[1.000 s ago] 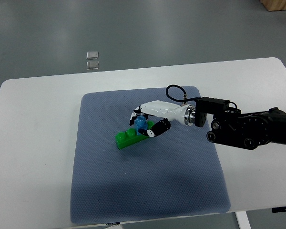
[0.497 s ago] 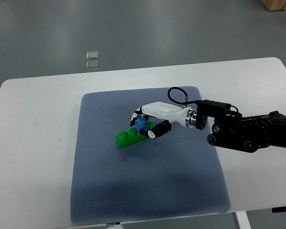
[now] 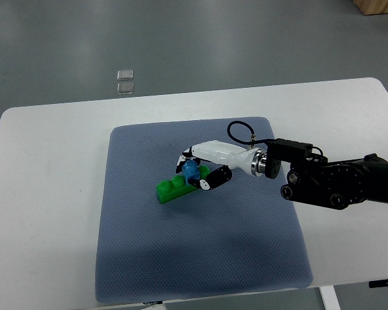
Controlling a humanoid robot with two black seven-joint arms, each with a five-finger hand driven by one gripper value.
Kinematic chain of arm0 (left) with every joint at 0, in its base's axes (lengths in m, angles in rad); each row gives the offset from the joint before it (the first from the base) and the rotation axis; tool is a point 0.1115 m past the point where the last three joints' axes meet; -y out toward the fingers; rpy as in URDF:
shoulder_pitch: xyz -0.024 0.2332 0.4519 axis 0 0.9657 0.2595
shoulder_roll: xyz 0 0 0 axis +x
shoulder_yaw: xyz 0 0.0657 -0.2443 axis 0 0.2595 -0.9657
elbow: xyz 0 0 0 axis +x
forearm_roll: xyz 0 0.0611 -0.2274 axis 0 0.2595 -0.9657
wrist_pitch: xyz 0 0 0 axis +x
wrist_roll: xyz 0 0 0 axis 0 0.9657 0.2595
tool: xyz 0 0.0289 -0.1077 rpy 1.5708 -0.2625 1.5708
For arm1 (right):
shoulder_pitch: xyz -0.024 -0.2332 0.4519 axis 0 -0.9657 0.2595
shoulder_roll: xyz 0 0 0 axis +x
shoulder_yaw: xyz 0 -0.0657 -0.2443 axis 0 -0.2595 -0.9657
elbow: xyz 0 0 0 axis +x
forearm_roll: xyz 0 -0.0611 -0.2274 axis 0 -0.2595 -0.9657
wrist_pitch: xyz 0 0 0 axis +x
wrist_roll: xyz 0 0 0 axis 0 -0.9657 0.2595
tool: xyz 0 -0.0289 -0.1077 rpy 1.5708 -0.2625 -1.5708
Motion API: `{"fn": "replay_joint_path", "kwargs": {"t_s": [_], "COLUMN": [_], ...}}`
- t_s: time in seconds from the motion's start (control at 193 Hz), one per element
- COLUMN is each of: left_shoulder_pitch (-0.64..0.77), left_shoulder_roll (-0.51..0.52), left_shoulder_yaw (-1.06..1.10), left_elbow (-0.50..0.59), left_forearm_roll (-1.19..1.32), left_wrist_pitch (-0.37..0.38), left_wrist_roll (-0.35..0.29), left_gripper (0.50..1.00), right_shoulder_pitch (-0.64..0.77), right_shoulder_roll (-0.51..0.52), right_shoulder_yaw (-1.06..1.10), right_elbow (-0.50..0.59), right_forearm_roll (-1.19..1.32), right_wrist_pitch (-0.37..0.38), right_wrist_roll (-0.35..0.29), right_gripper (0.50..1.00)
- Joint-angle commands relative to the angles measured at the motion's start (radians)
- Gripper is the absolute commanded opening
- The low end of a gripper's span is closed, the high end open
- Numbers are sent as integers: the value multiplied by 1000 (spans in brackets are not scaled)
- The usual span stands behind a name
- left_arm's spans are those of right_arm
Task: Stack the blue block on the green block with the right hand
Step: 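Open the right hand and withdraw it away from the stack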
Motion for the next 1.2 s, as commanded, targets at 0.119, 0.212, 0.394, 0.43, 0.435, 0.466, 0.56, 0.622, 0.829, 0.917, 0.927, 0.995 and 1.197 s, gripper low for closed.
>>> {"fn": "replay_joint_path", "kwargs": {"t_s": [0.119, 0.212, 0.394, 0.43, 0.435, 0.466, 0.56, 0.622, 0.829, 0.917, 0.927, 0.995, 1.197], "left_shoulder_pitch": [0, 0, 0, 0, 0, 0, 0, 0, 0, 0, 0, 0, 0], "left_shoulder_roll": [0, 0, 0, 0, 0, 0, 0, 0, 0, 0, 0, 0, 0], "left_shoulder_yaw": [0, 0, 0, 0, 0, 0, 1, 1, 1, 0, 0, 0, 0], "left_elbow": [2, 2, 0, 0, 0, 0, -1, 0, 0, 0, 0, 0, -1], "left_forearm_roll": [0, 0, 0, 0, 0, 0, 0, 0, 0, 0, 0, 0, 0], "left_wrist_pitch": [0, 0, 0, 0, 0, 0, 0, 0, 0, 0, 0, 0, 0], "left_wrist_roll": [0, 0, 0, 0, 0, 0, 0, 0, 0, 0, 0, 0, 0], "left_gripper": [1000, 1000, 1000, 1000, 1000, 1000, 1000, 1000, 1000, 1000, 1000, 1000, 1000], "right_shoulder_pitch": [0, 2, 6, 9, 9, 13, 36, 43, 43, 40, 40, 23, -118], "right_shoulder_roll": [-5, -6, -1, -1, -3, -3, -9, -11, -20, -32, -32, -61, -52], "right_shoulder_yaw": [2, 2, 63, 72, 74, 77, 82, 83, 174, 247, 247, 367, 703], "right_elbow": [0, 0, 4, 6, 6, 8, 8, 9, 14, 14, 14, 14, -12], "right_forearm_roll": [11, 14, 20, 20, 21, 21, 21, 23, 89, 143, 143, 236, 641], "right_wrist_pitch": [-1, -1, 12, 17, 19, 22, 37, 40, 75, 112, 112, 157, 233], "right_wrist_roll": [1, 1, -2, -2, -3, -3, -6, -6, -9, -11, -11, -16, -60], "right_gripper": [887, 897, 897, 897, 897, 897, 897, 895, 895, 895, 895, 895, 921]}}
